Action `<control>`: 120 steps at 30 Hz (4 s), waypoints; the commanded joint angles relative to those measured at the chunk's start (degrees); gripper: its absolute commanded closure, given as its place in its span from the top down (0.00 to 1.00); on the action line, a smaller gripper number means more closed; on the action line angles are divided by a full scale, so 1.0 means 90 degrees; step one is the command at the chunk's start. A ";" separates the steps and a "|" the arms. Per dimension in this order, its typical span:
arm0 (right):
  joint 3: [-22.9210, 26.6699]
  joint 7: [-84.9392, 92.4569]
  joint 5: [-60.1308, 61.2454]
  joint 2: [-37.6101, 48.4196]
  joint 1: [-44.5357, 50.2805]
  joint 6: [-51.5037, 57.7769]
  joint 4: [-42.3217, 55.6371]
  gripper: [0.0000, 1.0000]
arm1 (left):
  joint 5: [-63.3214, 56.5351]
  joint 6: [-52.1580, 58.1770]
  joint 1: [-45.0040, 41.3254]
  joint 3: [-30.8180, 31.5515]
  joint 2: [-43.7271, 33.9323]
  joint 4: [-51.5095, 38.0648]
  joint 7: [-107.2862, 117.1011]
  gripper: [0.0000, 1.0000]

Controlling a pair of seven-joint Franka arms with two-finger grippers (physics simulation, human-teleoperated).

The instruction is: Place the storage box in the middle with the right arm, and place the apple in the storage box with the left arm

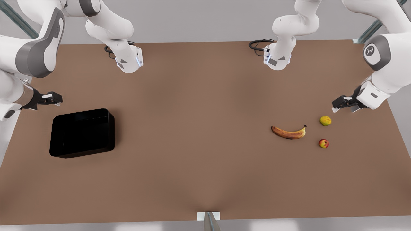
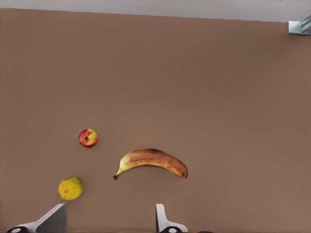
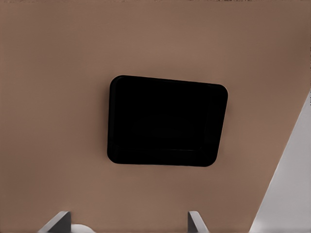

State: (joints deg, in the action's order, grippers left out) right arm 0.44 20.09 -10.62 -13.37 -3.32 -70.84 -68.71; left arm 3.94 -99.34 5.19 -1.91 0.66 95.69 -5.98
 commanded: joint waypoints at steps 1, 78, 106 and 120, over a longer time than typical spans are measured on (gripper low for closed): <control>0.0000 -0.0005 -0.0002 -0.0009 -0.0003 0.0000 -0.0003 1.00 | -0.0086 -0.0008 -0.0645 0.0007 0.0005 -0.0037 0.0011 1.00; -0.0058 -0.1021 0.2518 -0.3993 0.3640 -0.5449 -0.0149 0.21 | 0.8312 0.1975 0.1426 -0.2278 0.7056 -0.2107 0.3370 0.55; 0.0967 -0.1002 0.0565 0.0919 0.1267 -0.0860 -0.1350 1.00 | 0.2951 -0.2263 -0.2089 0.0475 0.4400 -0.2625 1.0459 0.52; 0.1016 -0.0972 0.0545 0.0870 0.1247 -0.0850 -0.1331 1.00 | 0.0285 -0.3650 -0.3730 0.0427 0.5171 -0.2654 1.1993 1.00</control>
State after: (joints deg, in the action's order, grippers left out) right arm 9.57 11.34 -5.71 -5.54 7.87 -78.49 -80.68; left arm 11.52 -132.11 -28.48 2.00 47.12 71.74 101.95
